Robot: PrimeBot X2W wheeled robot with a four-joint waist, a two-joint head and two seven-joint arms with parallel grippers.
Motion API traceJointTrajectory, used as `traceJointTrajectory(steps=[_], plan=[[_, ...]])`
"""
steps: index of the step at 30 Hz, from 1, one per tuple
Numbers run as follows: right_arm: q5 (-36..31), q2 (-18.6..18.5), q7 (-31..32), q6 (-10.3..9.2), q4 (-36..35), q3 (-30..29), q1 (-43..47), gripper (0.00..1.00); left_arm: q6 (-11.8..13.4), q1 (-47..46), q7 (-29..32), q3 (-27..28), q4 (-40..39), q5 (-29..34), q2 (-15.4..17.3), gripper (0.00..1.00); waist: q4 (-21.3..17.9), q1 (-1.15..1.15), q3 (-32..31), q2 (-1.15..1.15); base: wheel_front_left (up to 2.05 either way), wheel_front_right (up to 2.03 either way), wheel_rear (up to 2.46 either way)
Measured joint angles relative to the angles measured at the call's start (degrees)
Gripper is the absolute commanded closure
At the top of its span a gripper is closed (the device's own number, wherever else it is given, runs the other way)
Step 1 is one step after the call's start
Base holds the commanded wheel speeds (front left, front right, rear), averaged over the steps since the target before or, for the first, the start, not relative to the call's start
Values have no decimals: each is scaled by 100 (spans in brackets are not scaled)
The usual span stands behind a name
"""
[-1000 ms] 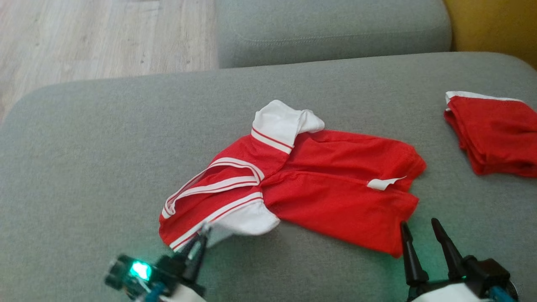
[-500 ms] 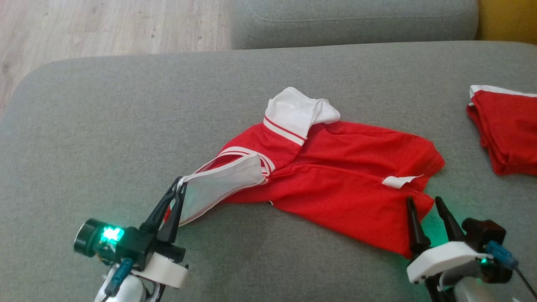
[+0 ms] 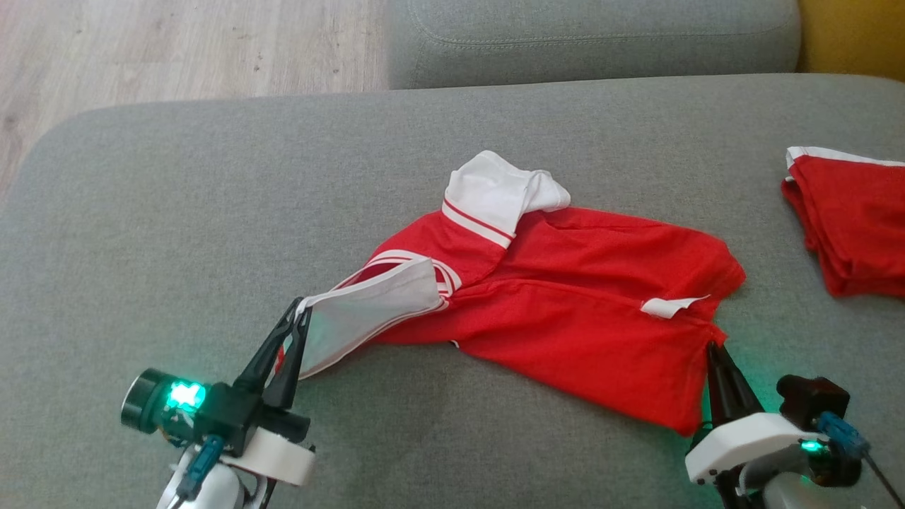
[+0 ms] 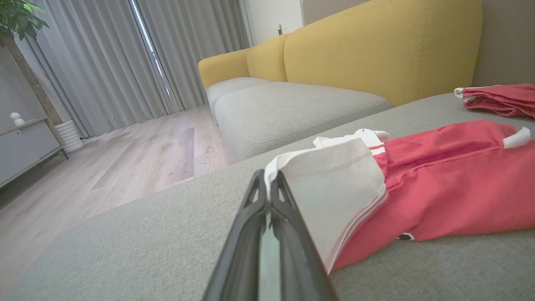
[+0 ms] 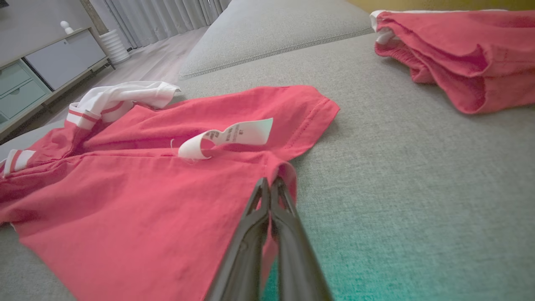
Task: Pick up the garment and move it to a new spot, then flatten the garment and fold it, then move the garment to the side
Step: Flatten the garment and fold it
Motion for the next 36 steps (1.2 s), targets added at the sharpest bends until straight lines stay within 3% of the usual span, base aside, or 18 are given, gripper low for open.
traceJointTrajectory(steps=[7, 14, 20, 25, 32, 36], plan=[[-46, -8, -53, 1, -132, -20, -12, 100, 45, 0, 0, 37, -20, 51, 33, 100, 30, 0, -86, 0, 0, 0, 0], [-112, -148, -101, 1, -770, -99, -14, 100, 89, -177, -1, 208, -523, 207, 263, 100, 29, 0, -340, 0, 0, 0, 0], [-157, -699, -102, 1, -1680, -246, -124, 100, 21, -887, -2, 339, -1199, 527, 758, 100, 16, 0, -619, 0, 0, 0, 0], [-144, -1185, -88, 1, -2341, -277, -421, 100, -122, -1619, -8, 358, -1563, 554, 918, 100, 4, 0, -844, 0, 0, 0, 0], [103, -1858, 498, 1, -3275, -331, -1011, 100, -387, -2844, -10, 320, -1601, 554, 1206, 100, -80, -1, -1090, 0, 0, 0, 0], [142, -2216, 794, 1, -3429, -313, -1673, 100, -470, -3744, -25, 129, -1278, 548, 1244, 100, -114, -1, -1094, 0, 0, 0, 0]])
